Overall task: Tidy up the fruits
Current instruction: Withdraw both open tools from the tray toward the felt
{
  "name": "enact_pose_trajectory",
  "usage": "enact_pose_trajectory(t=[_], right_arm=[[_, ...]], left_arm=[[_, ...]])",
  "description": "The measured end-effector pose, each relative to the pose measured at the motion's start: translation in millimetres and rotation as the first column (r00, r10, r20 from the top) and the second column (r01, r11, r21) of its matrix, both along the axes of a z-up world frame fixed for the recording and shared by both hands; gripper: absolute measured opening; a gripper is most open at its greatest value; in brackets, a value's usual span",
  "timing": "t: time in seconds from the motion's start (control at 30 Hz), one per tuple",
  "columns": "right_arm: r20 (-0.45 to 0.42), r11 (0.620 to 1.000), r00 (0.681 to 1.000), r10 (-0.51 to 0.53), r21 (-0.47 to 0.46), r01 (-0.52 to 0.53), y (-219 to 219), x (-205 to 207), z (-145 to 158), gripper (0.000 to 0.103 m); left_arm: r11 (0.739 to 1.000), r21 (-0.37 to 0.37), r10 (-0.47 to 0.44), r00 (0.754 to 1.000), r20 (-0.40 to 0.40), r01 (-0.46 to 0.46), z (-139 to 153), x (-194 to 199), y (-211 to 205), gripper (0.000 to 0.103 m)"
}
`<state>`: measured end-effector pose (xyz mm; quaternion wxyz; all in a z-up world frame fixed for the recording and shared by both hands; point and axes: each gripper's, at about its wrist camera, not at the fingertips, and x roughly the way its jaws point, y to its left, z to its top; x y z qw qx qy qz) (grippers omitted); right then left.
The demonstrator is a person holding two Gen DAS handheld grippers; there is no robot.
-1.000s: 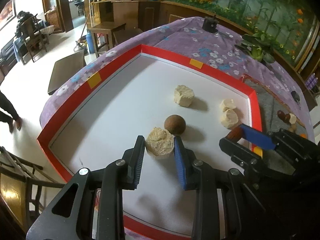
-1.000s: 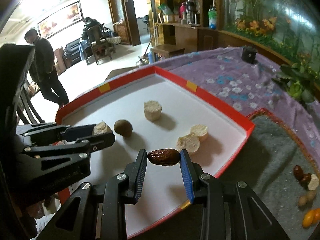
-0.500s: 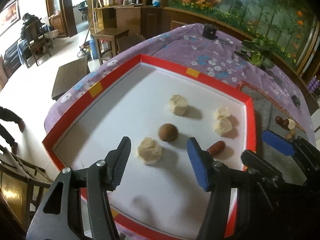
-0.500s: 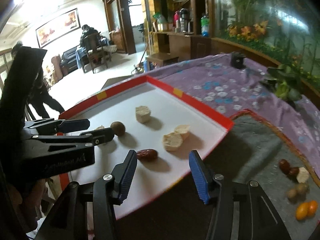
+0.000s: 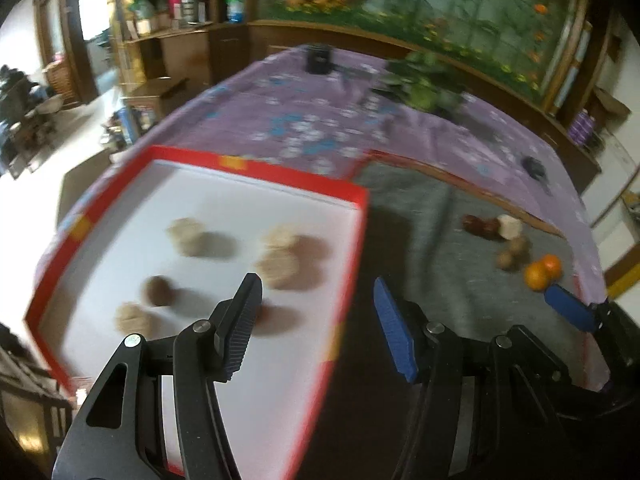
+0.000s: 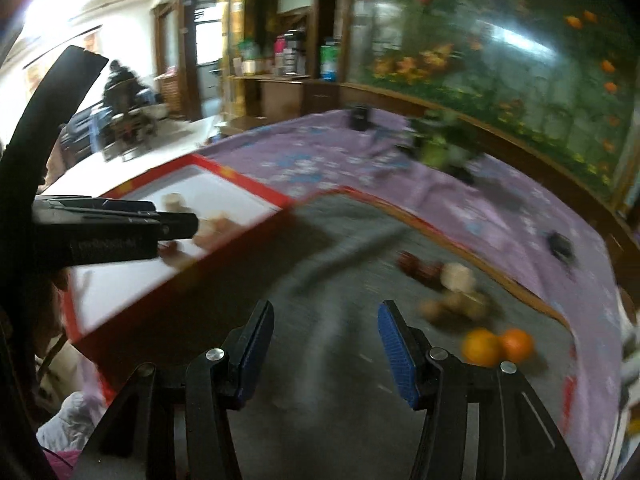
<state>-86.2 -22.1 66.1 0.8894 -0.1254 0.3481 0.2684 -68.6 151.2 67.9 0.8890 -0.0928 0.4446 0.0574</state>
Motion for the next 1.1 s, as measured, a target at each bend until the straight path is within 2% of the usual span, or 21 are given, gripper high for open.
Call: enact_pose_trajectory(t=[0.2,0.43,0.63,0.8,1.1], right_arm=[[-0.054,0.993,0.992,-0.114,0.036,0.116,-65,9,-8,0.053],[-0.095,0.981,0.981,-0.169,0.082,0.177,-106,22,-18,0.053],[-0.144,0.973,0.973,-0.178,0.121,0.196,-121,35,-28,0.053],[-0.166,0.970,0.970,-0.177,0.134,0.200,-126,42,-34,0.054],[-0.176,0.968,0.969,-0.173,0.149,0.200,-127,49,-36,0.055]], left_arm=[[0.996,-0.046,-0.074,0.997,-0.037,0.072,-3,37,-41,0.059],[0.989,-0.026,-0.148,0.987,-0.070,0.146,-16,81,-84,0.059],[0.989,-0.065,-0.140,0.981,-0.136,0.132,-36,117,-101,0.058],[0.993,-0.053,-0.116,0.980,-0.163,0.108,-45,135,-106,0.058],[0.984,-0.027,-0.176,0.969,-0.171,0.174,-48,148,-125,0.058]])
